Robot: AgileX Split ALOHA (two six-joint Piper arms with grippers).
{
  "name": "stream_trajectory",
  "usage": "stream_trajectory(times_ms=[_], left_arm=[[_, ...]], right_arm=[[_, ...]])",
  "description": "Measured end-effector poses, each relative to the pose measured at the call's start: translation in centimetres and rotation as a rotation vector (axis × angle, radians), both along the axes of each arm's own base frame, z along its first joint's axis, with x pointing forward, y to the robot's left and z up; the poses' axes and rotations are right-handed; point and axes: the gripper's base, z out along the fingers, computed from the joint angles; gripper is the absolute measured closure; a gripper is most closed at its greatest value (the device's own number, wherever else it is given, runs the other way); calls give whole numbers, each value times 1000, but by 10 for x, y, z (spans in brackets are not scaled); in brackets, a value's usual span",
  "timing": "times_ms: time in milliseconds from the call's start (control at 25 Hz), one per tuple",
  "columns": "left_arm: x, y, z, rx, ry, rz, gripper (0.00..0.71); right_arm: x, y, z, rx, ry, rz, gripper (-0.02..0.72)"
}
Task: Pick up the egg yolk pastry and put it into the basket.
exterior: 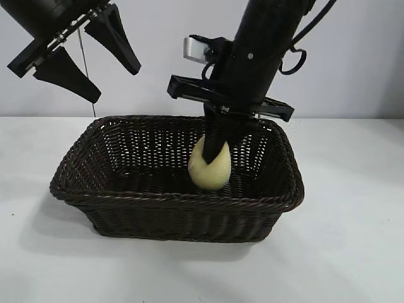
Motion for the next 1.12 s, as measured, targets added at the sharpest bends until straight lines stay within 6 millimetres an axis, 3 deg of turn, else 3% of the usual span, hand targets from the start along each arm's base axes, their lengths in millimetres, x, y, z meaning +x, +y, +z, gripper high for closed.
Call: stream_trajectory(times_ms=[120, 240, 360, 720, 1120], left_arm=[[0, 0, 0, 0, 0, 0, 213], [0, 0, 0, 0, 0, -1, 213], [0, 0, 0, 0, 0, -1, 213], [0, 0, 0, 0, 3, -4, 213], [0, 0, 0, 0, 3, -4, 213]], right_arm=[[0, 0, 1, -4, -5, 2, 269], [1, -4, 6, -7, -25, -1, 227], [4, -16, 17, 0, -50, -28, 218], [17, -79, 56, -4, -67, -95, 218], [30, -141, 59, -11, -59, -210, 218]])
